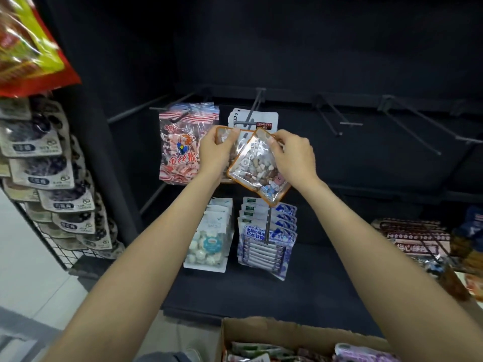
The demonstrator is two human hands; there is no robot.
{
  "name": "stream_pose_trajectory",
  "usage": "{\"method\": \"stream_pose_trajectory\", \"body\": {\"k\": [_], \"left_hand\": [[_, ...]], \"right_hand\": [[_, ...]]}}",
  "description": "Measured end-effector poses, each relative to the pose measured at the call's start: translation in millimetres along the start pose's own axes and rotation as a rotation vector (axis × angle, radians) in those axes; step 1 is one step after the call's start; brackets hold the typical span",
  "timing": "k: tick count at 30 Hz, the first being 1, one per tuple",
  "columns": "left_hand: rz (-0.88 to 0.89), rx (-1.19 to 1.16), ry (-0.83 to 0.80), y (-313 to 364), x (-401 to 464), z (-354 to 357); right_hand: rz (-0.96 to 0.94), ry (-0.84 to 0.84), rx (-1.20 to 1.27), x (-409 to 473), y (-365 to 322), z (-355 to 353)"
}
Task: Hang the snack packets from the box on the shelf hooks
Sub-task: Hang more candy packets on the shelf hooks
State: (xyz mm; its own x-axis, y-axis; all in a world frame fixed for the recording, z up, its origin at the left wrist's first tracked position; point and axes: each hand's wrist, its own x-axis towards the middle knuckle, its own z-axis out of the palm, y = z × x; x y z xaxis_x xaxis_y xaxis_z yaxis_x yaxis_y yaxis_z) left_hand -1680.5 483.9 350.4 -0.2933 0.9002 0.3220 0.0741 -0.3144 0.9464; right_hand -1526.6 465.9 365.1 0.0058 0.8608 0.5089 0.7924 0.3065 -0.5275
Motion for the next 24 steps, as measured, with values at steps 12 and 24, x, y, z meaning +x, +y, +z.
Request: {"method": "stream_pose_trajectory", "body": {"k": [12,24], "left_hand": [[0.283,0.584,0.198,-6.1,43.7,18.3],[0.084,0.218,-0.44,2.8,-70.7,-21.1]], "right_hand": [[0.02,0.118,0.128,9.5,28.4,3.4],[-0.212,-0.201,0.42,-31.0,6.8,-22.2]]}}
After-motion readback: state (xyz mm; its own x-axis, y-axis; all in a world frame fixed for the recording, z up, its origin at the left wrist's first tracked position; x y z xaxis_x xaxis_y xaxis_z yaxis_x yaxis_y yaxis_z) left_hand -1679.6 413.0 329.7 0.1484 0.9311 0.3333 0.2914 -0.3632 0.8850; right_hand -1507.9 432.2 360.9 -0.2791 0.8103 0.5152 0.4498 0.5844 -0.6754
